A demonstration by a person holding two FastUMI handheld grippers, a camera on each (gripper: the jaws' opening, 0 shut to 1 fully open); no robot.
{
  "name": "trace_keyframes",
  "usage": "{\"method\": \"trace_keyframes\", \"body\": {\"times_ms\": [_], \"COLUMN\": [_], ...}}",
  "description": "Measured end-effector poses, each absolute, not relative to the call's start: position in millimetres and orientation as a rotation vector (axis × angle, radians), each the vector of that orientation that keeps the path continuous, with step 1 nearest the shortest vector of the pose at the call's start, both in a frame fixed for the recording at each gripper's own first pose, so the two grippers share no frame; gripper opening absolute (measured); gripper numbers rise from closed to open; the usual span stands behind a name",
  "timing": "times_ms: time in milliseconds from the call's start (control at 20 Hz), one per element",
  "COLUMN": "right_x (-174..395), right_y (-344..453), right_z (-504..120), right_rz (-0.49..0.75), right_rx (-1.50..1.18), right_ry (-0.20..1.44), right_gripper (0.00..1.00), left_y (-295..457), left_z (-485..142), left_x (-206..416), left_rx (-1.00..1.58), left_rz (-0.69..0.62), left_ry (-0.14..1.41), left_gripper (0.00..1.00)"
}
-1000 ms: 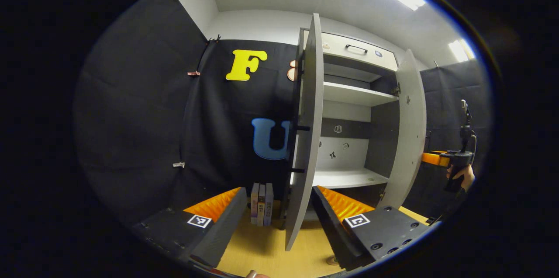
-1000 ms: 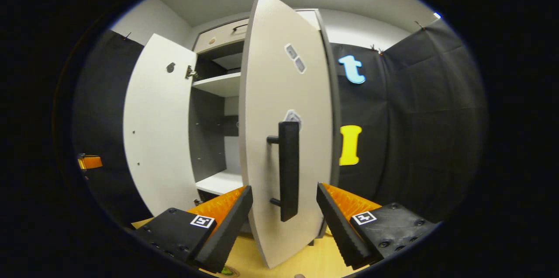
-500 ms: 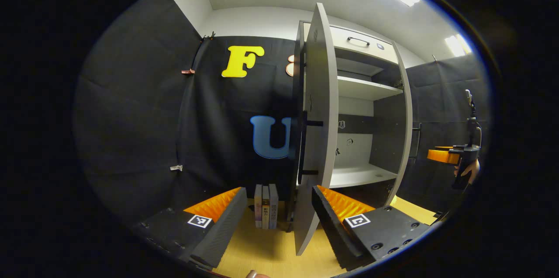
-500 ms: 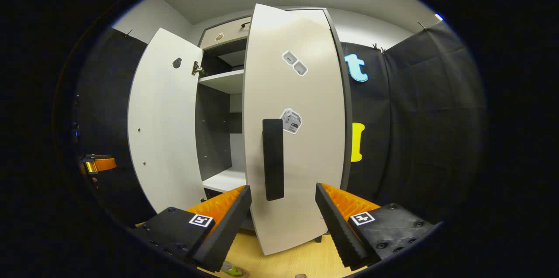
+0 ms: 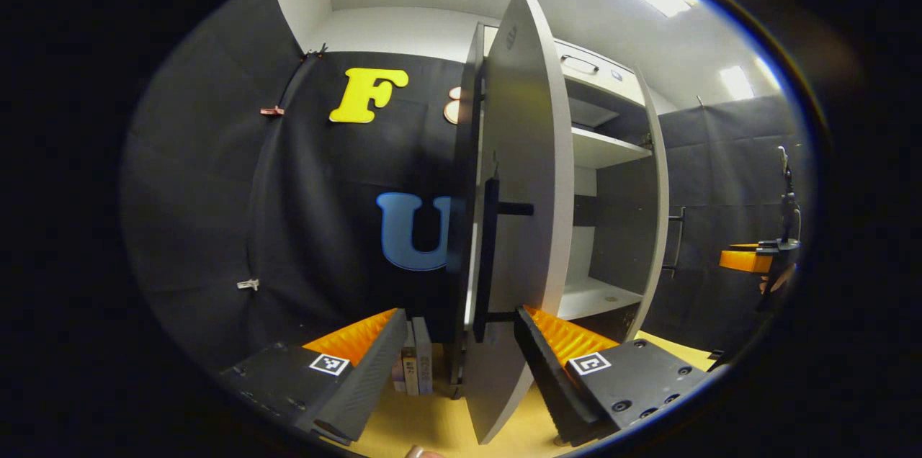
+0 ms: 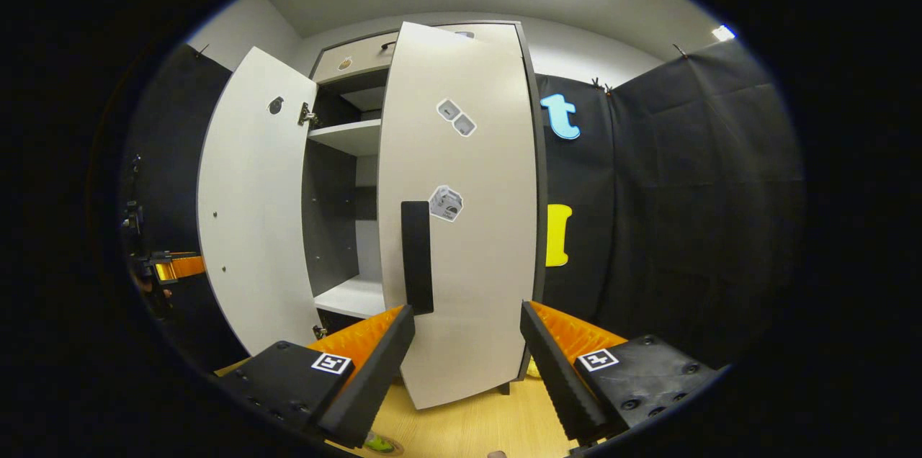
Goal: Grasp the bottle in the cabinet with the left hand and place it on the coaster, then close the right door with the right hand and the left door with the left hand.
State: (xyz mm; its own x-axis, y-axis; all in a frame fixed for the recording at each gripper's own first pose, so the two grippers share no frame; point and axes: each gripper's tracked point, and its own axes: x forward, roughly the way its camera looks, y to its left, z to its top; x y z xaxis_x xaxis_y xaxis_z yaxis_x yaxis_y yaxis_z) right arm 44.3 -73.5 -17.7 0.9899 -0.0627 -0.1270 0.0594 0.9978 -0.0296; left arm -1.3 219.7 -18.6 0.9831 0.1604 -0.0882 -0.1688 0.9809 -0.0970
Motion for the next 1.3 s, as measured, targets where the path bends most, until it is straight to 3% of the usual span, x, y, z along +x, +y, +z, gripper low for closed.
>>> {"method": "trace_keyframes", "body": {"times_ms": [500,550,850,1300], "right_x": [35.3,34.7,21.9,19.6], "right_y": [-91.8,-94.2,-116.9,-126.0], "right_z": [-19.4,-18.1,-13.3,-13.0], "right_rz": [-0.084,-0.087,-0.121,-0.094], "right_rx": [-0.006,-0.011,-0.009,0.012], "right_ry": [0.149,0.148,0.154,0.150], "right_gripper": [0.98,0.98,0.98,0.98], "left_y": [139.8,128.1,66.5,59.5], "left_z": [-18.9,-19.6,-3.5,-10.0], "left_x": [41.3,49.4,87.7,89.7], "left_rx": [-0.102,-0.110,-0.151,-0.157], "left_rz": [-0.016,-0.036,-0.161,-0.137], "left_ry": [0.087,0.077,0.027,0.057], "left_gripper": [0.88,0.93,0.95,0.95]}}
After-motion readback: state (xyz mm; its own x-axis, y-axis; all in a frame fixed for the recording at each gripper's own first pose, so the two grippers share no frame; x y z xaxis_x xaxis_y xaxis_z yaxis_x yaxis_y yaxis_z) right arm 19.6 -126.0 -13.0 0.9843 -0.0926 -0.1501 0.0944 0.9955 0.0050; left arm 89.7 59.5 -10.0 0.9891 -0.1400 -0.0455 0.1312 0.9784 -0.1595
